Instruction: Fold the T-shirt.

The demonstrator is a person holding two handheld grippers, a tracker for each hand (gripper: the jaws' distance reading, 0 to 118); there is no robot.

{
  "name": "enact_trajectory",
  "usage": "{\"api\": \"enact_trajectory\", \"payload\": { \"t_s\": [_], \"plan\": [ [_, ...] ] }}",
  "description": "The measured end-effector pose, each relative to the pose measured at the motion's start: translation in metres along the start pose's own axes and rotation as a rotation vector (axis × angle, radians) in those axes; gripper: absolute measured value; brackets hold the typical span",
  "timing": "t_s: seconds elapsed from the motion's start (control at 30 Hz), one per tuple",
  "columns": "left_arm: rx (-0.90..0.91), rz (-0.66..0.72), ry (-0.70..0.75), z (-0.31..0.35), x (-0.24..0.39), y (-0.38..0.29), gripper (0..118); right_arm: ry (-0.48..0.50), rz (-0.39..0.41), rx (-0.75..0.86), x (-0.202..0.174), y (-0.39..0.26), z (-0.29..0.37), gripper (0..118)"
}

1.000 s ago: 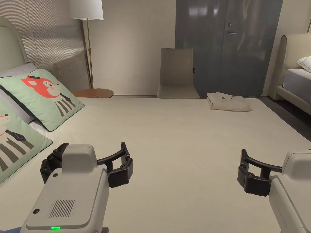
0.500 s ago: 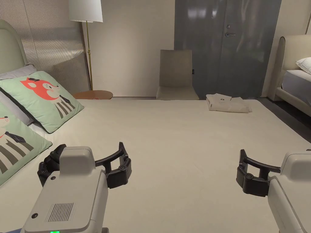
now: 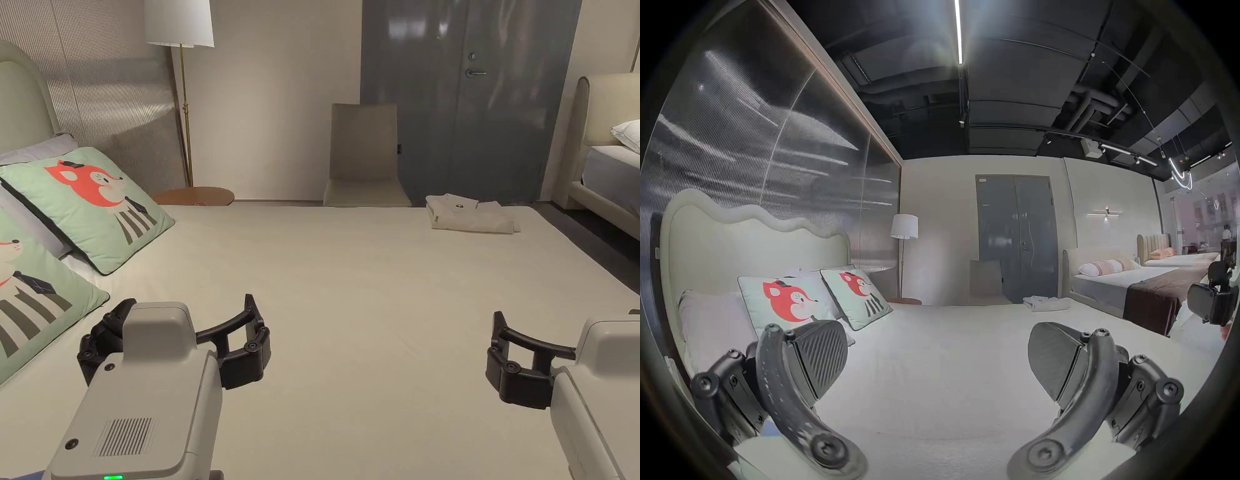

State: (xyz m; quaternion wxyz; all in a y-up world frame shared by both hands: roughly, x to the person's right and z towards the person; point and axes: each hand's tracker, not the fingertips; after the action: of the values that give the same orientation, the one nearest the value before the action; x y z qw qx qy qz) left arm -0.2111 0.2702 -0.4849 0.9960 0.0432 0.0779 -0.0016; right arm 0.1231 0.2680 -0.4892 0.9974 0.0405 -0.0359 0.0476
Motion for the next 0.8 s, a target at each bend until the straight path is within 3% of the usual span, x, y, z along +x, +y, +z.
{"api": "enact_trajectory", "payload": {
  "t_s": [0.1, 0.2, 0.33, 0.43, 0.5, 0.63, 0.8],
  "plan": [
    [-0.001, 0.004, 0.000, 0.000, 0.000, 0.000, 111, -0.003, -0.039, -0.002, 0.001, 0.002, -0.001, 118],
    [0.000, 0.007, -0.003, 0.001, 0.000, 0.000, 111, 0.059, -0.099, -0.007, 0.005, 0.004, -0.001, 118],
    [0.003, 0.003, -0.005, 0.001, 0.001, 0.002, 111, 0.030, -0.120, 0.019, 0.004, 0.011, 0.002, 118],
    [0.008, 0.005, -0.007, 0.001, 0.001, 0.003, 111, 0.072, -0.164, -0.004, 0.008, 0.015, 0.002, 118],
    [0.010, 0.006, -0.007, 0.001, 0.001, 0.004, 111, 0.031, -0.183, -0.008, 0.008, 0.017, 0.002, 118],
    [0.012, 0.008, -0.008, 0.001, 0.000, 0.005, 111, -0.091, -0.086, -0.050, 0.000, 0.018, 0.000, 118],
    [0.012, 0.008, -0.007, 0.001, 0.000, 0.005, 111, -0.038, -0.136, -0.091, 0.001, 0.017, -0.001, 118]
  ]
}}
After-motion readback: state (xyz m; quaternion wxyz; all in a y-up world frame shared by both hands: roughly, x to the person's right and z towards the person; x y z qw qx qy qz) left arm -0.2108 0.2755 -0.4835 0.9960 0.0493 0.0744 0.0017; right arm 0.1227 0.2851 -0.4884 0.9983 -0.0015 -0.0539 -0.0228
